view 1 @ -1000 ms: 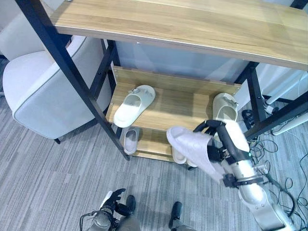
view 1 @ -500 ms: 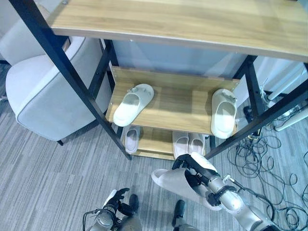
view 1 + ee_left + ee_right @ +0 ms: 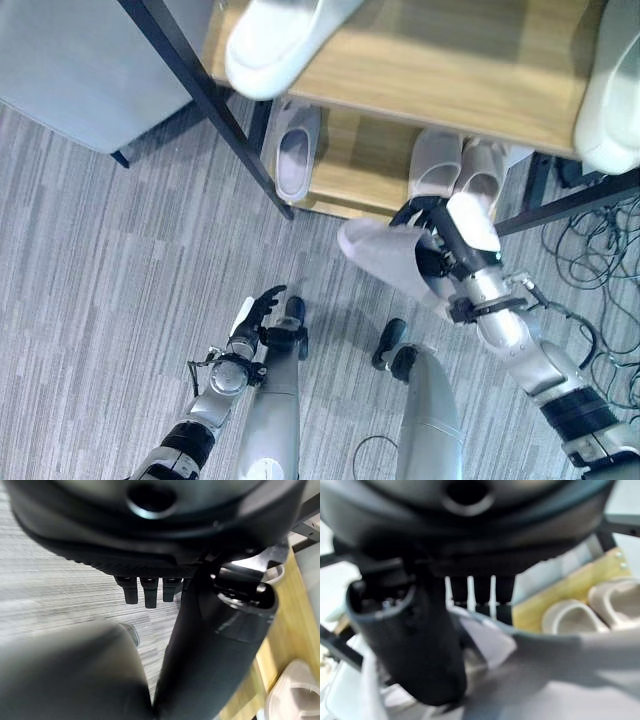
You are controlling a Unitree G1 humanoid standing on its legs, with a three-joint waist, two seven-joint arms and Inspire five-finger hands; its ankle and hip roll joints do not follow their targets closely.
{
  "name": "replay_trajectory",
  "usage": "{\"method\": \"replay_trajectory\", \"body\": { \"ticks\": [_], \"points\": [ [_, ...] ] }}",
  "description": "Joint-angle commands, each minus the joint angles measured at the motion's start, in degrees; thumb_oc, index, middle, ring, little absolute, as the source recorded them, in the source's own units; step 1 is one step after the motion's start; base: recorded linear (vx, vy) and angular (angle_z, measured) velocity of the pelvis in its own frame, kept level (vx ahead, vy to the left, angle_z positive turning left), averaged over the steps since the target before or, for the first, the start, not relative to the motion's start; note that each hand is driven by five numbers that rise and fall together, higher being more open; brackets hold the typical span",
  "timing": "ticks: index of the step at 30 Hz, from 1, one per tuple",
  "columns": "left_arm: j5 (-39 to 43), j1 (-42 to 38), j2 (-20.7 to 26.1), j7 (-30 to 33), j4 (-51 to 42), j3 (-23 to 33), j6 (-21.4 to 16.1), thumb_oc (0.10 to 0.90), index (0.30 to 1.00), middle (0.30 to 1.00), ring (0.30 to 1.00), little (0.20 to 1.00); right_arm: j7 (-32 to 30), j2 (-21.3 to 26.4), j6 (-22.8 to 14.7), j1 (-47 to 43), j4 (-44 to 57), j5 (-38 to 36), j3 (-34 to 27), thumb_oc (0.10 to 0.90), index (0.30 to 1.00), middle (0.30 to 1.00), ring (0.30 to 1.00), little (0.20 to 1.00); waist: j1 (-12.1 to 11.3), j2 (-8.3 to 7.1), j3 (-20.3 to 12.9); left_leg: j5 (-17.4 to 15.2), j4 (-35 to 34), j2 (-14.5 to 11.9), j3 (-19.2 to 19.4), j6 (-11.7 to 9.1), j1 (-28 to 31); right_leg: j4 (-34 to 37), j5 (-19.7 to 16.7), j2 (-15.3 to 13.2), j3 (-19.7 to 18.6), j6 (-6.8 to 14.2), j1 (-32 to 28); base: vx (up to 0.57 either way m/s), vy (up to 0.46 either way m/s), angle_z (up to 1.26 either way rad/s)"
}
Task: Arrange the slippers neatly on the shoe rack.
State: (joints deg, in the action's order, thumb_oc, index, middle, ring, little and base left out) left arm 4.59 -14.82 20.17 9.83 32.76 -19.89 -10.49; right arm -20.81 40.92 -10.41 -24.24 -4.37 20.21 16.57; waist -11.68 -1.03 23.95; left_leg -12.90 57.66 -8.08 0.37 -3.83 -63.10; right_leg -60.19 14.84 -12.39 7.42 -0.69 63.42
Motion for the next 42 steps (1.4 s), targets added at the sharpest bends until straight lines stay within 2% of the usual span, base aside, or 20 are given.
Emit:
{"method": "replay_trajectory", "body": {
  "ticks": [1,3,5,6,7,8,10,11,12,14,15,16,17,18,19,22,25,31,42],
  "points": [
    [1.6,2.1,-0.3,2.8,-0.1,-3.7,-0.9,0.8,0.9,0.9,0.9,0.9,-6.6,2.2,-1.9,-4.4,5.9,1.0,-3.5,0.4,0.3,0.3,0.3,0.3,-1.0,1.41,-5.6,-2.2,5.6,1.9,1.7,3.4,-10.4,-5.7,4.4,1.8,-0.9,-0.4,4.7,0.03,-0.006,0.08],
    [3.1,0.3,1.3,3.8,-3.8,-4.0,-1.5,0.8,0.9,0.9,0.9,0.9,-8.0,3.5,-1.1,-8.9,4.3,0.4,-4.2,0.4,0.3,0.3,0.3,0.3,-1.2,1.84,-5.1,-5.1,13.5,1.7,0.7,4.2,-17.3,-13.4,6.6,1.3,-1.6,-1.5,10.9,0.04,-0.014,0.07],
    [3.7,-0.4,1.8,4.0,-4.9,-4.0,-1.5,0.8,0.9,0.9,0.9,0.9,-8.5,4.2,-0.8,-10.8,3.4,0.1,-4.2,0.4,0.3,0.3,0.3,0.3,-1.4,1.88,-5.1,-6.0,16.5,1.5,0.4,4.4,-19.6,-16.3,7.2,1.0,-1.9,-1.8,13.1,0.06,-0.015,0.06],
    [4.4,-1.4,2.8,4.4,-6.3,-4.1,-1.7,0.8,0.9,0.9,0.9,0.9,-8.8,4.7,-0.5,-13.5,2.3,-0.5,-3.7,0.4,0.3,0.3,0.3,0.3,-1.5,1.98,-4.8,-7.4,19.2,1.1,0.2,4.4,-22.3,-18.8,8.7,0.6,-2.1,-2.2,15.4,0.12,-0.051,0.06],
    [5.5,-1.8,4.0,5.1,-8.2,-3.8,-1.9,0.8,0.9,0.9,0.9,0.9,-9.2,6.2,0.0,-16.3,1.2,-1.1,-3.9,0.4,0.3,0.3,0.3,0.3,-1.7,2.0,-4.4,-9.0,24.4,1.1,-0.2,4.5,-25.8,-24.1,9.8,0.1,-2.5,-2.6,18.6,0.12,-0.048,0.08],
    [5.5,-1.8,4.1,5.0,-8.3,-3.7,-1.8,0.8,0.9,0.9,0.9,0.9,-9.2,6.2,0.0,-16.6,1.0,-1.1,-3.7,0.4,0.3,0.3,0.3,0.3,-1.6,1.99,-4.5,-9.3,25.0,1.1,-0.3,4.5,-26.3,-24.6,10.1,0.1,-2.6,-2.6,19.1,0.12,-0.05,0.1],
    [6.7,-2.2,5.3,5.5,-9.9,-4.0,-1.9,0.8,0.9,0.9,0.9,0.9,-9.7,7.5,0.6,-20.9,-0.9,-2.0,-2.4,0.4,0.3,0.3,0.3,0.3,-1.9,2.02,-2.5,-11.4,28.8,0.6,0.3,4.5,-26.9,-28.6,11.4,-0.5,-3.6,-3.2,20.0,0.08,-0.047,0.08],
    [8.2,-2.8,6.4,6.1,-11.4,-4.1,-1.9,0.8,0.9,0.9,0.9,0.9,-10.0,8.3,1.5,-25.2,-2.4,-2.5,-0.7,0.4,0.3,0.3,0.3,0.3,-2.0,1.99,0.7,-13.8,32.8,-0.2,1.0,4.5,-26.9,-33.1,13.6,-0.9,-5.2,-3.8,20.6,0.06,-0.05,0.04],
    [8.2,-3.0,6.4,6.1,-11.4,-4.0,-1.9,0.8,0.9,0.9,0.9,0.9,-10.1,8.3,1.4,-25.6,-2.6,-2.5,-0.5,0.4,0.3,0.3,0.3,0.3,-1.9,1.93,1.0,-13.8,32.9,-0.2,1.1,4.5,-26.9,-33.3,13.6,-0.9,-5.3,-3.9,20.7,0.06,-0.062,0.06],
    [9.4,-3.5,7.1,6.7,-12.7,-4.1,-2.0,0.8,0.9,0.9,0.9,0.9,-10.8,8.8,1.8,-29.5,-3.9,-3.0,1.0,0.4,0.3,0.3,0.3,0.3,-1.8,1.97,4.0,-15.8,37.4,-0.6,2.1,4.9,-26.9,-38.3,15.3,-0.8,-6.9,-4.7,21.6,0.04,-0.042,0.14],
    [9.4,-3.6,7.1,6.7,-12.7,-4.0,-2.0,0.8,0.9,0.9,0.9,0.9,-10.9,8.8,1.8,-29.7,-4.0,-3.0,1.1,0.4,0.3,0.3,0.3,0.3,-1.7,1.94,4.1,-15.8,37.4,-0.6,2.1,4.9,-26.9,-38.4,15.4,-0.8,-7.0,-4.7,21.6,0.03,-0.049,0.13],
    [10.4,-4.2,7.6,7.4,-13.1,-4.7,-2.2,0.8,0.9,0.9,0.9,0.9,-11.6,8.6,2.2,-32.7,-4.7,-3.3,2.6,0.4,0.3,0.3,0.3,0.3,-2.0,1.9,5.8,-17.5,39.9,-1.2,2.3,4.9,-26.9,-40.8,17.0,-0.7,-7.7,-5.3,22.0,0.13,-0.054,0.01],
    [11.7,-3.7,7.5,8.5,-13.2,-5.9,-1.8,0.8,0.9,0.9,0.9,0.9,-12.3,8.4,3.2,-37.5,-7.3,-4.1,6.0,0.4,0.3,0.3,0.3,0.3,-2.1,1.59,5.8,-20.8,45.0,-1.4,2.5,5.2,-26.9,-46.7,18.9,-0.3,-9.9,-6.1,23.6,0.13,-0.055,-0.03],
    [11.8,-3.6,7.4,8.5,-13.2,-5.8,-1.8,0.8,0.9,0.9,0.9,0.9,-12.4,8.4,3.2,-37.8,-7.6,-4.2,6.3,0.4,0.3,0.3,0.3,0.3,-2.0,1.55,5.8,-21.0,45.2,-1.5,2.5,5.2,-26.9,-46.9,19.1,-0.3,-10.0,-6.1,23.7,0.16,-0.034,0.0],
    [11.9,-3.4,8.0,9.0,-13.1,-6.9,-1.7,0.8,0.9,0.9,0.9,0.9,-13.0,7.7,3.6,-41.1,-9.5,-5.0,9.0,0.4,0.3,0.3,0.3,0.3,-2.2,1.12,5.8,-22.3,47.8,-1.6,2.3,5.3,-26.9,-50.0,19.8,-0.1,-10.9,-6.5,24.3,0.05,-0.015,0.08],
    [12.3,-3.2,8.4,9.4,-13.6,-7.2,-1.8,0.8,0.9,0.9,0.9,0.9,-13.4,7.0,4.2,-42.9,-11.3,-5.5,10.8,0.4,0.3,0.3,0.3,0.3,-2.0,0.86,5.8,-23.6,49.2,-1.9,2.3,5.4,-26.9,-51.9,20.8,0.2,-11.8,-6.6,25.0,0.05,-0.026,0.1],
    [14.0,-2.9,9.3,10.4,-14.0,-9.2,-2.1,0.8,0.9,0.9,0.9,0.9,-14.3,4.2,5.5,-48.6,-18.2,-8.4,16.1,0.4,0.3,0.3,0.3,0.3,-2.3,-0.02,5.8,-26.9,55.6,-2.4,2.0,5.5,-26.9,-57.9,23.0,-0.3,-13.3,-7.3,26.5,0.05,-0.03,0.02],
    [15.6,-1.9,10.2,10.1,-14.7,-10.6,-2.0,0.8,0.9,0.9,0.9,0.9,-14.9,0.0,6.4,-53.2,-24.4,-10.4,20.0,0.4,0.3,0.3,0.3,0.3,-3.2,0.08,5.8,-29.6,60.9,-3.0,0.8,5.6,-26.9,-62.0,24.6,-1.0,-12.9,-6.8,26.5,0.02,0.027,-0.01],
    [17.3,-0.6,11.5,9.3,-16.3,-8.4,-1.4,0.8,0.9,0.9,0.9,0.9,-13.3,-4.1,7.0,-54.2,-30.2,-13.7,21.7,0.4,0.3,0.3,0.3,0.3,-3.4,-0.54,5.8,-30.3,64.2,-4.0,0.6,5.3,-26.9,-63.7,24.6,-0.8,-13.5,-6.2,26.5,0.02,0.023,-0.01]
  ]
}}
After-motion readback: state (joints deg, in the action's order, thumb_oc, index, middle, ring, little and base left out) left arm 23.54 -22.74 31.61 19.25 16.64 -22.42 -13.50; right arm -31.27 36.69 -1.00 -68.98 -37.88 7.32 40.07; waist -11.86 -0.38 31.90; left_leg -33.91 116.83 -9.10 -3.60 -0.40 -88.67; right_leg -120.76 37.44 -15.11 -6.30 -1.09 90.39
